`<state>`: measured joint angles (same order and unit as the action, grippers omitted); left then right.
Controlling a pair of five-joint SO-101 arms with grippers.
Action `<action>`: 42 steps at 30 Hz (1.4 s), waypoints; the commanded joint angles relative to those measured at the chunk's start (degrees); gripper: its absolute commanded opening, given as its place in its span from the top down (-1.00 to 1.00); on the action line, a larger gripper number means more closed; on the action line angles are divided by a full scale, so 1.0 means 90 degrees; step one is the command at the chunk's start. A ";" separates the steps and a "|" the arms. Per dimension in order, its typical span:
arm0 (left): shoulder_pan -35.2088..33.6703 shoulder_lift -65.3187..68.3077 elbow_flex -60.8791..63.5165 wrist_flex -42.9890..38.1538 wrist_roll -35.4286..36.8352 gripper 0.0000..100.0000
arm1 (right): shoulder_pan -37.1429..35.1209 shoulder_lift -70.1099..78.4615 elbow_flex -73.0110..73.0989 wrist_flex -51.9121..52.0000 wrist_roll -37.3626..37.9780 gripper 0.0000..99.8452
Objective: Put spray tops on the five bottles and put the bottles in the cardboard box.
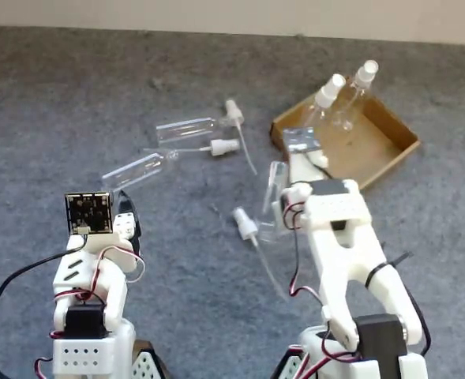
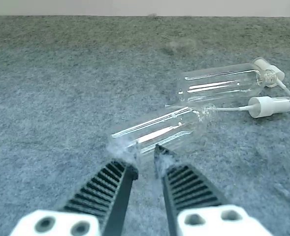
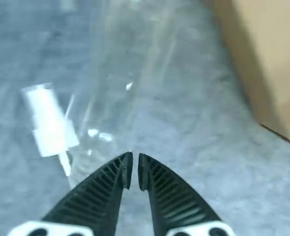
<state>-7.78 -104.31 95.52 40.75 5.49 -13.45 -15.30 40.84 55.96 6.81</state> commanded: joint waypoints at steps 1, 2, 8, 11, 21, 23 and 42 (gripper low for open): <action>-0.0054 -0.0083 0.0024 -0.0156 -0.0059 0.99 | -0.0552 -0.0015 -0.0357 0.0054 0.0059 0.97; -0.0054 -0.0083 0.0024 -0.0156 -0.0059 0.99 | -0.0679 -0.0015 -0.0357 0.0034 0.0059 0.97; -0.0063 -0.0083 0.0024 -0.0156 -0.0059 0.99 | -0.1343 -0.0015 -0.0405 0.0024 0.0059 0.97; -0.0073 -0.0083 0.0024 -0.0156 -0.0059 0.99 | -0.1646 -0.0015 -0.0415 0.0024 0.0059 0.97; -0.0073 -0.0083 0.0034 -0.0156 -0.0059 0.99 | -0.2017 -0.0132 -0.0669 0.0073 0.0059 0.97; -0.0073 -0.0083 0.0034 -0.0156 -0.0059 0.99 | -0.1929 -0.0327 -0.0825 0.0171 0.0059 0.97; -0.0044 -0.0083 0.0034 -0.0156 -0.0059 0.99 | -0.0230 -0.1714 -0.0611 0.0611 0.0840 0.96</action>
<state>-7.78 -104.31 95.52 40.75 5.49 -18.73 -31.12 34.77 60.97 17.01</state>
